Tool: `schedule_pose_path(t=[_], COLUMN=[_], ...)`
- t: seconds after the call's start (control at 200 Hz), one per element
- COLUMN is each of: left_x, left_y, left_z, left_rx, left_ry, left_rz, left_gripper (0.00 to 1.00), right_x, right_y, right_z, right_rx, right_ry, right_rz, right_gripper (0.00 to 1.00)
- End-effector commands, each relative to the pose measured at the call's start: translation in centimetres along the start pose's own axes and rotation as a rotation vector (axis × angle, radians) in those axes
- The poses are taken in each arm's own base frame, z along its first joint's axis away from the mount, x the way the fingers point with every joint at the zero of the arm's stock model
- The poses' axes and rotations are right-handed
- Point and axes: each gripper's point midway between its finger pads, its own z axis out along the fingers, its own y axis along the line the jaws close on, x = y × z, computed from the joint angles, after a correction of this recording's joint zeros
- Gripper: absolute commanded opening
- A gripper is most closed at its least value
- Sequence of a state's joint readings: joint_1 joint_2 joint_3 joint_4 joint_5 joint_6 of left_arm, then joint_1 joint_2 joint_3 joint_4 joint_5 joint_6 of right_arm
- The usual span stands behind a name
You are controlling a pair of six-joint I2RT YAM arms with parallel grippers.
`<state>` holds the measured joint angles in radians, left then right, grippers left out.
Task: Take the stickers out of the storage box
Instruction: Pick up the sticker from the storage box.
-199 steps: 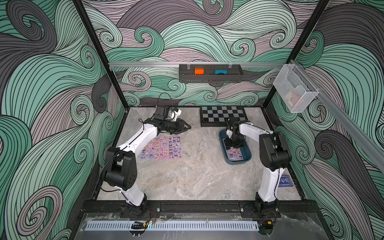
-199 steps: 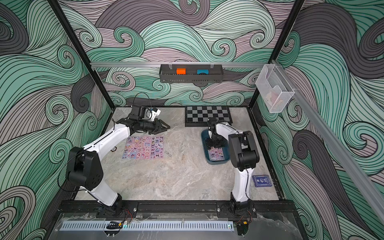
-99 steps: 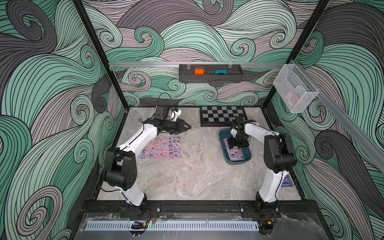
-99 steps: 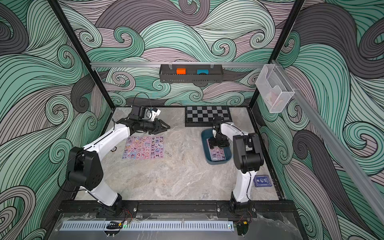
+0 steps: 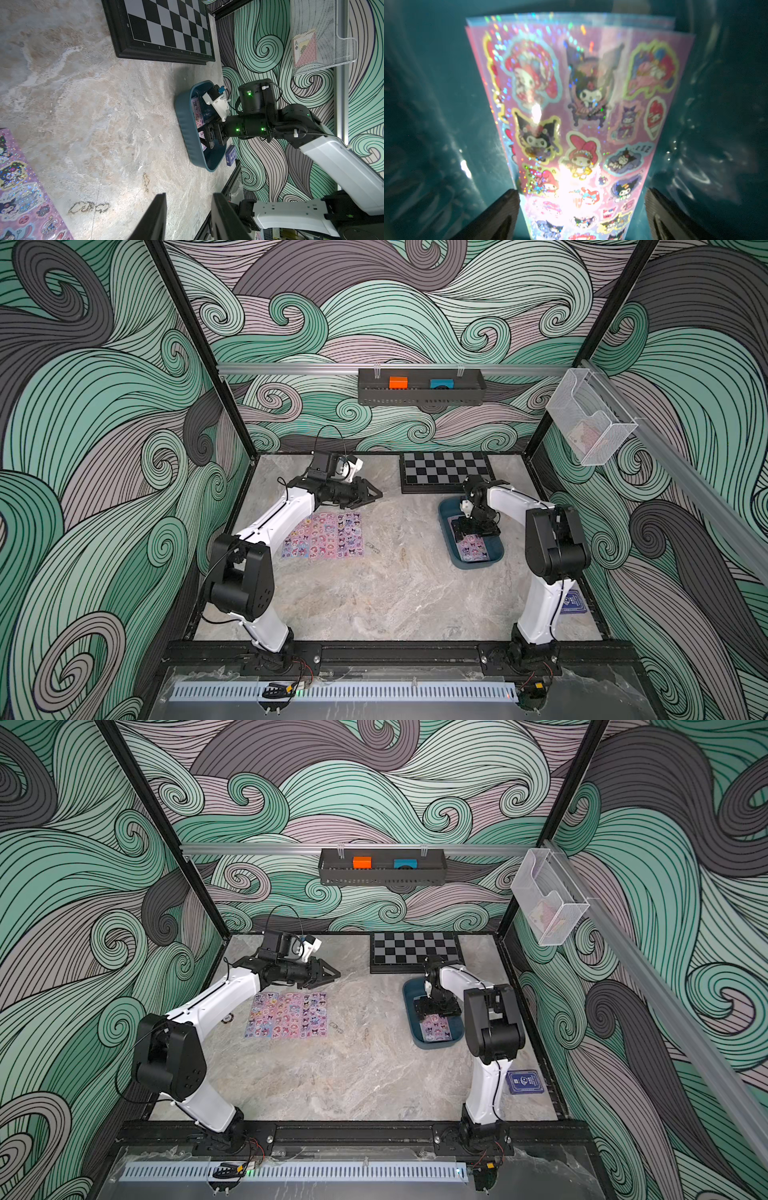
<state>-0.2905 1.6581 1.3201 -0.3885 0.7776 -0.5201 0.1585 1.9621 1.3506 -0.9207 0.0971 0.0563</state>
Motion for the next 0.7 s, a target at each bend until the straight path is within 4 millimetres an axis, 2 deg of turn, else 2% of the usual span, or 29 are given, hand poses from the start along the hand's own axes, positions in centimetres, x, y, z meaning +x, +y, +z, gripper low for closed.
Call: schedule_pose_path(t=[0.0, 0.135, 0.28, 0.565, 0.64, 0.695], left_x=[-1.1, -1.1, -1.0, -1.0, -1.1, -1.1], left_y=[-1.9, -2.1, -2.1, -2.2, -2.2, -2.2], left_z=[-0.5, -0.8, -0.8, -0.9, -1.0, -0.9], left_rx=[0.046, 0.043, 0.042, 0.039, 0.038, 0.037], left_ry=[-0.019, -0.025, -0.02, -0.02, -0.022, -0.022], left_rz=[0.044, 0.053, 0.055, 0.064, 0.066, 0.066], left_gripper=[0.4, 0.4, 0.4, 0.4, 0.4, 0.4], right_x=[-0.1, 0.1, -0.1, -0.6, -0.7, -0.6], right_y=[0.2, 0.4, 0.4, 0.3, 0.5, 0.5], right_z=[-0.3, 0.2, -0.1, -0.9, -1.0, -1.1], right_rx=[-0.01, -0.018, -0.015, -0.021, -0.028, -0.024], right_ry=[0.035, 0.065, 0.053, 0.026, 0.023, 0.019], right_rz=[0.008, 0.011, 0.015, 0.014, 0.014, 0.014], right_gripper=[0.95, 0.89, 0.82, 0.6, 0.62, 0.81])
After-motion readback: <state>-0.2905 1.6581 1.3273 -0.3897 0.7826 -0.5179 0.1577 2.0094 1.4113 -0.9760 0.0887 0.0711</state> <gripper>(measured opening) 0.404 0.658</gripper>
